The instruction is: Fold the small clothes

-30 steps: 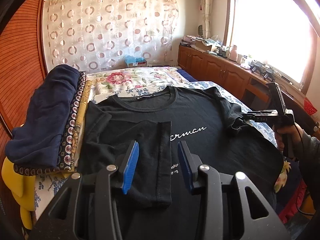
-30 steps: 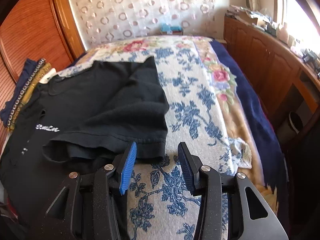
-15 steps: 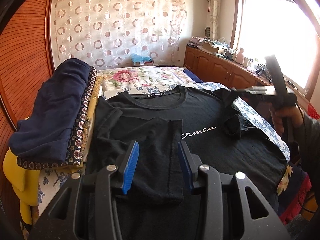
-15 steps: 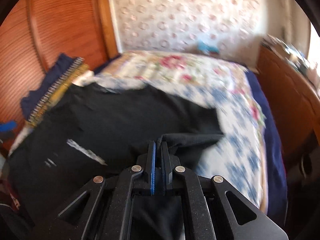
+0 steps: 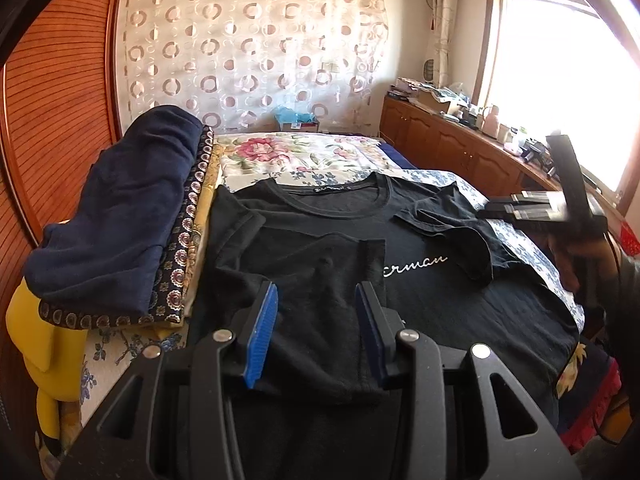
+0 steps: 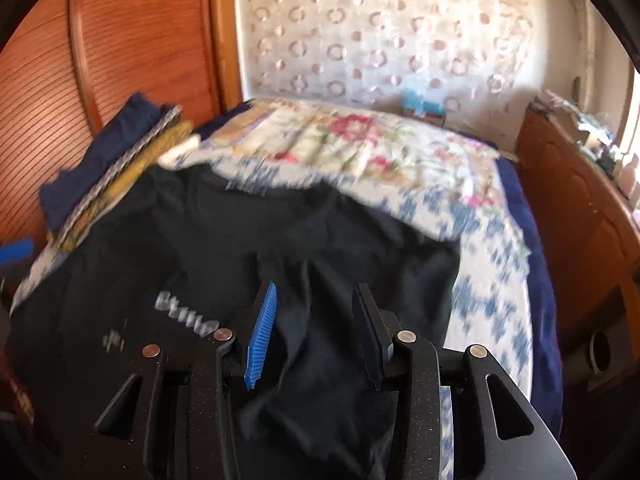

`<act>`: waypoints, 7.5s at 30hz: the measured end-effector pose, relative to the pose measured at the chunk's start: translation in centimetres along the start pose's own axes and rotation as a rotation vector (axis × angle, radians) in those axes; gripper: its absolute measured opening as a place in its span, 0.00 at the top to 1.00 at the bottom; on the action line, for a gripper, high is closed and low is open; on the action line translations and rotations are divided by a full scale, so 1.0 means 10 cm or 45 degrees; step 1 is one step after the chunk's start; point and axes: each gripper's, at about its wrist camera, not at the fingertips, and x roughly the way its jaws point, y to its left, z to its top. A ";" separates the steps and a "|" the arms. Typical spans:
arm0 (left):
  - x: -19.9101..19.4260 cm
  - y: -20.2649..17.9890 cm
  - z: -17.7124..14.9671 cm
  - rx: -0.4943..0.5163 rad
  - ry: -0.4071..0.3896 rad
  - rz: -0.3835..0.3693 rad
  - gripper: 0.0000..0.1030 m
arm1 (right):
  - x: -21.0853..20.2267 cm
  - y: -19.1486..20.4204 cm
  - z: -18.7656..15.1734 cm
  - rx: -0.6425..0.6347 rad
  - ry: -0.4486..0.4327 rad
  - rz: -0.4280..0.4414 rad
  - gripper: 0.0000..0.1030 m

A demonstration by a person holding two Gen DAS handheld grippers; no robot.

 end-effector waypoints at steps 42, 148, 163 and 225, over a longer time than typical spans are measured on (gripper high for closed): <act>1.12 0.20 0.71 0.257 0.264 0.168 0.62 | 0.22 -0.39 -0.24 0.067 0.010 -0.146 0.57; -1.62 1.01 -0.79 -0.094 0.052 -0.038 0.87 | -1.64 0.16 -1.46 0.088 0.045 -0.029 0.97; -0.73 0.91 -0.58 -0.045 0.186 0.028 0.76 | -1.63 -0.03 -1.21 0.037 -0.017 -0.149 0.45; -1.42 0.56 0.17 0.044 -0.164 -0.135 0.96 | -2.29 0.41 -0.55 -0.061 -0.261 0.040 0.91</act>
